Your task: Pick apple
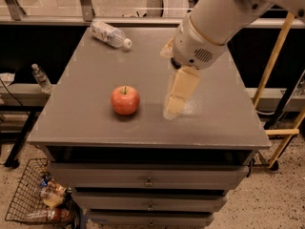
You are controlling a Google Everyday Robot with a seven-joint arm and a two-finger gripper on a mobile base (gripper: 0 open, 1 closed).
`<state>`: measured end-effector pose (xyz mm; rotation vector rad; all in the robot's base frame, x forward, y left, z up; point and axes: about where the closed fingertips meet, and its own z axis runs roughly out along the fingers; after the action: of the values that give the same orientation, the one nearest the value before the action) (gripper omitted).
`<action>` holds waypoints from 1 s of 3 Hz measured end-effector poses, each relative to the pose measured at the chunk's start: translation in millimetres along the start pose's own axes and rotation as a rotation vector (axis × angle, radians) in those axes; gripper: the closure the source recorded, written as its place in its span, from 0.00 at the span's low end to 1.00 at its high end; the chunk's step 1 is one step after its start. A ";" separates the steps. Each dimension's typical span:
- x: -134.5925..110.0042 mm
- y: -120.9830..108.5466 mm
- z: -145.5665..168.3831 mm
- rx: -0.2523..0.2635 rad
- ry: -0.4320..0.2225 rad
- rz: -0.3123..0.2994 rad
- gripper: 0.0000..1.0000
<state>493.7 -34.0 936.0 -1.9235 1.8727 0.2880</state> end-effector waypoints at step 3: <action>-56.7 -19.1 108.4 -0.115 0.012 -0.072 0.00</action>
Offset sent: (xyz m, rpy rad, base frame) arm 0.0379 0.1233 -0.0806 -0.0190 0.0895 0.1472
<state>525.5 64.8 868.5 -2.0672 1.8259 0.3699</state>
